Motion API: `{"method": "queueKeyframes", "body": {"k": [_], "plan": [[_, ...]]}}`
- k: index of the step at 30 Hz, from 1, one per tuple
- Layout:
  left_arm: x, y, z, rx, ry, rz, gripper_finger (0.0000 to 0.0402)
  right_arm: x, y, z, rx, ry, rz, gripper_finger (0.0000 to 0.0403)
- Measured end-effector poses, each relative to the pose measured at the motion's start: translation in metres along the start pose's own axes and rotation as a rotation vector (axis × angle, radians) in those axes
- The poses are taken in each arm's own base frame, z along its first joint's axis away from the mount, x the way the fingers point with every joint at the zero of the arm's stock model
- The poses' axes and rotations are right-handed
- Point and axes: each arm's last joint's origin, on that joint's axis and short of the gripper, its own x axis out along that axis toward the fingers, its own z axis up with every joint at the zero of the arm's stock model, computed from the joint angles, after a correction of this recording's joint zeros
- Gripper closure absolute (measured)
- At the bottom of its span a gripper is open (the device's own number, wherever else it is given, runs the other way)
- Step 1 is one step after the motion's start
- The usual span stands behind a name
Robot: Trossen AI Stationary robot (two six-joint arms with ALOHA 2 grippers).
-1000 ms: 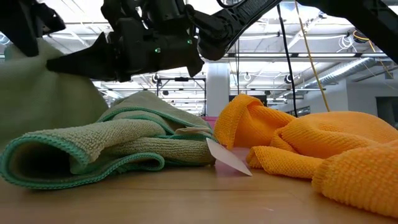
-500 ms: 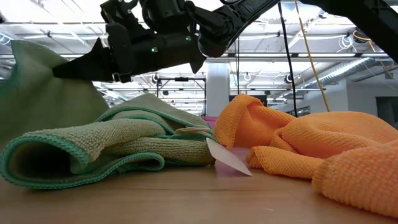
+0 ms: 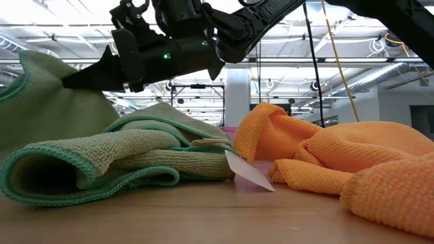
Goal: Fold microfiber towels
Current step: Fold the light green microfiber cloth
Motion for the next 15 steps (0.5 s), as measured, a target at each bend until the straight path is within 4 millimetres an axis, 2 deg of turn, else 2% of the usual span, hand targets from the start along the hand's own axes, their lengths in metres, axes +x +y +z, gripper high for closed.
{"method": "queueKeyframes", "body": {"k": [8,15], "plan": [[-0.002,-0.001,-0.006,0.002,-0.153,-0.083,0.0215,0.0,0.0,-0.001,0.003,0.008,0.002,0.0402],[0.019,-0.005,-0.01,0.024,-0.193,0.015,0.0185,0.0,0.0,-0.001,0.008,0.009,0.003,0.0403]]}}
